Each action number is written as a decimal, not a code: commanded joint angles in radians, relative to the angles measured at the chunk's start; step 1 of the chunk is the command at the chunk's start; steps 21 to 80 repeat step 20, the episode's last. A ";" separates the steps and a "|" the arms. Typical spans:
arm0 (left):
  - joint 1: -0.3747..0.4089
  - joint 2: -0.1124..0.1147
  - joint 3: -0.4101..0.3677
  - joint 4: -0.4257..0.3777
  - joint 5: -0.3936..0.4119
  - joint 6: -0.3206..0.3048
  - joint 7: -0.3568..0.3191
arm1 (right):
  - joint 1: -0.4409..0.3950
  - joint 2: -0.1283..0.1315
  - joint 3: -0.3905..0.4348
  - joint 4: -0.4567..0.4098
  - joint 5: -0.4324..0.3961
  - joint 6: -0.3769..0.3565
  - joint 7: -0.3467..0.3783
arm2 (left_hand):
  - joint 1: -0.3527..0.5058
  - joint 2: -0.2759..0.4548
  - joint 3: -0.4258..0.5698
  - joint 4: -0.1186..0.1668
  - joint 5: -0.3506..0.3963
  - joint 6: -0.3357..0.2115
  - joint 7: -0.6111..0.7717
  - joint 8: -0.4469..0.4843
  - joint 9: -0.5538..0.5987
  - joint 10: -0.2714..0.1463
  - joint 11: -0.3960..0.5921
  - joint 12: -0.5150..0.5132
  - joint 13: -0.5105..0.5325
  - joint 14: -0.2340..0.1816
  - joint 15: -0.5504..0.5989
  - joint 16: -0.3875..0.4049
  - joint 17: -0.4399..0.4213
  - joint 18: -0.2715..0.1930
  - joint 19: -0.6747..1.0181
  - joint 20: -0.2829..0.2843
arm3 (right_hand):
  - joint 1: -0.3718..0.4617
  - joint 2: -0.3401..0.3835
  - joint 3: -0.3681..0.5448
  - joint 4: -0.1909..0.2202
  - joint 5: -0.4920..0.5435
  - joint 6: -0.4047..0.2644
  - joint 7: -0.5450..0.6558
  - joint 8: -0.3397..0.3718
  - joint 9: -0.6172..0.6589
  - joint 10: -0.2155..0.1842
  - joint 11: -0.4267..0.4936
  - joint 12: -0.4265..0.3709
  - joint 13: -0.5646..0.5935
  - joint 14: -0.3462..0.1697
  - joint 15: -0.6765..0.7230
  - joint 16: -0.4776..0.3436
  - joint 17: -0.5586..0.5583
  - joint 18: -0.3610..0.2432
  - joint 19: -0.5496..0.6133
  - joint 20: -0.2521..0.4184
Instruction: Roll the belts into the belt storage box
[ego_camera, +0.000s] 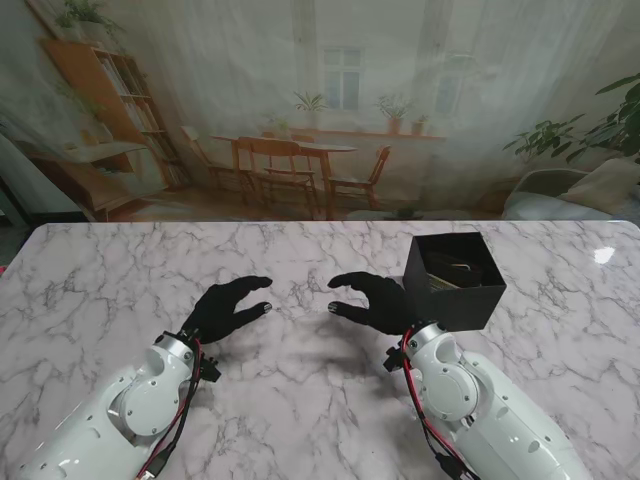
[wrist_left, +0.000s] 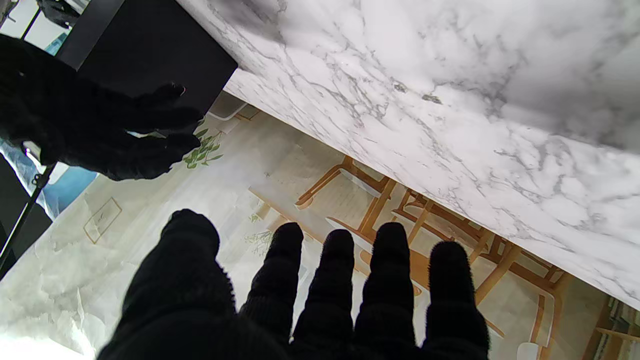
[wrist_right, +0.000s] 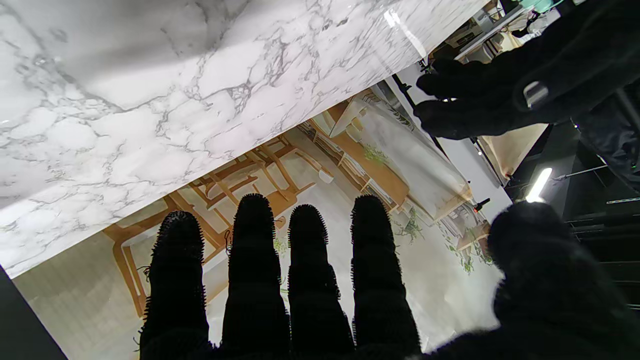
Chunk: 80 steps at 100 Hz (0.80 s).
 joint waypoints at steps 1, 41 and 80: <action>0.003 0.003 0.002 -0.004 -0.001 0.001 -0.015 | 0.003 0.000 0.002 0.004 -0.001 -0.001 0.002 | 0.000 0.039 -0.031 -0.025 -0.006 0.005 -0.022 -0.012 0.003 -0.005 -0.022 -0.004 -0.014 0.002 -0.001 -0.004 -0.016 -0.010 -0.002 0.013 | 0.005 0.008 0.016 0.014 0.019 -0.035 0.011 -0.004 0.011 -0.025 0.017 0.003 -0.013 -0.027 -0.019 0.005 -0.017 -0.019 -0.006 0.015; 0.008 0.006 -0.003 -0.007 0.021 -0.015 -0.013 | -0.014 0.011 0.014 -0.021 -0.037 -0.015 0.014 | 0.001 0.039 -0.030 -0.025 -0.004 0.005 -0.021 -0.013 0.005 -0.005 -0.022 -0.005 -0.013 0.002 -0.001 -0.005 -0.016 -0.008 -0.004 0.013 | -0.004 0.007 0.030 0.011 0.021 -0.033 0.011 -0.009 0.007 -0.014 0.016 0.004 -0.015 -0.028 -0.019 0.006 -0.017 -0.016 -0.008 0.019; 0.008 0.006 -0.003 -0.007 0.021 -0.015 -0.013 | -0.014 0.011 0.014 -0.021 -0.037 -0.015 0.014 | 0.001 0.039 -0.030 -0.025 -0.004 0.005 -0.021 -0.013 0.005 -0.005 -0.022 -0.005 -0.013 0.002 -0.001 -0.005 -0.016 -0.008 -0.004 0.013 | -0.004 0.007 0.030 0.011 0.021 -0.033 0.011 -0.009 0.007 -0.014 0.016 0.004 -0.015 -0.028 -0.019 0.006 -0.017 -0.016 -0.008 0.019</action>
